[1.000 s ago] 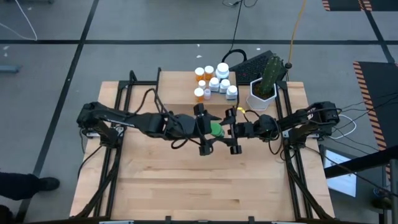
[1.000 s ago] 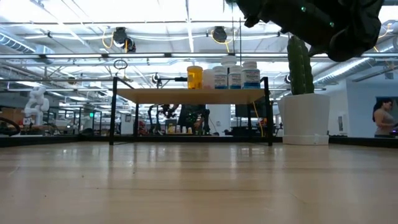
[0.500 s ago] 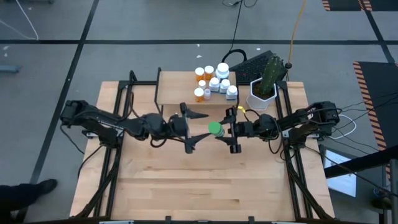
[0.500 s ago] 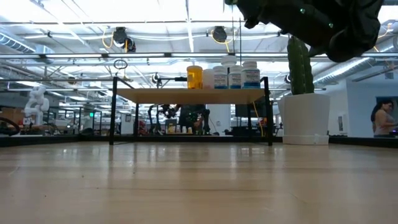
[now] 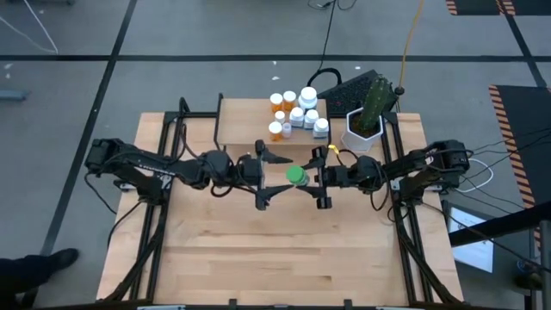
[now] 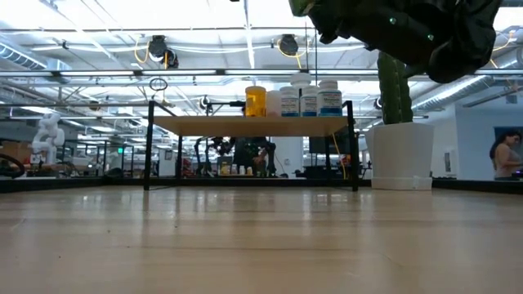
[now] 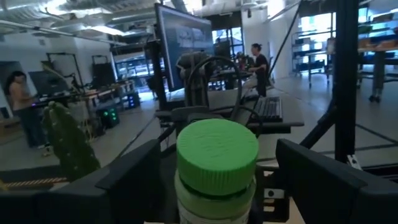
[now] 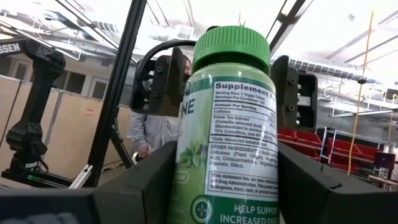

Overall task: Pick and place medicine bottles onto shelf by color
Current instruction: Put the green pill bottle on the shelf

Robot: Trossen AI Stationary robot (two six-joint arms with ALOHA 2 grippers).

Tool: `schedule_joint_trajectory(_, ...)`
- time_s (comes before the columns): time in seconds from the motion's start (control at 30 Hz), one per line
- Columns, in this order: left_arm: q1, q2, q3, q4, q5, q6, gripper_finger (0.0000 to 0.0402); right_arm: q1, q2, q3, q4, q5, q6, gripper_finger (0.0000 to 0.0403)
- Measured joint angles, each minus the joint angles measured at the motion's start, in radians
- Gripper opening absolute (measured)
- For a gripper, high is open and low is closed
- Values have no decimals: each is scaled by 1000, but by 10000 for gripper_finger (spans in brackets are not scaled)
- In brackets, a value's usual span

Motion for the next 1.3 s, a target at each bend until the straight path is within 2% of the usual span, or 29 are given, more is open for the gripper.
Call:
schedule_joint_trajectory(0.33,10,89,4,99,28,-17,321,0,0,0,3,3,1,215)
schedule_joint_trajectory(0.5,10,85,6,110,23,-20,320,0,0,0,3,3,6,215)
schedule_joint_trajectory(0.6,10,87,6,110,21,-27,303,0,0,0,3,3,6,215)
schedule_joint_trajectory(0.9,40,86,6,110,26,-63,212,-1,0,0,-4,41,-2,215)
schedule_joint_trajectory(1.03,55,84,6,100,33,-89,205,-2,0,0,-5,49,7,215)
schedule_joint_trajectory(1.13,54,84,6,98,32,-92,215,0,0,0,-9,83,7,222)
schedule_joint_trajectory(1.3,63,80,6,63,-2,-114,209,-2,0,0,-61,122,-54,262)
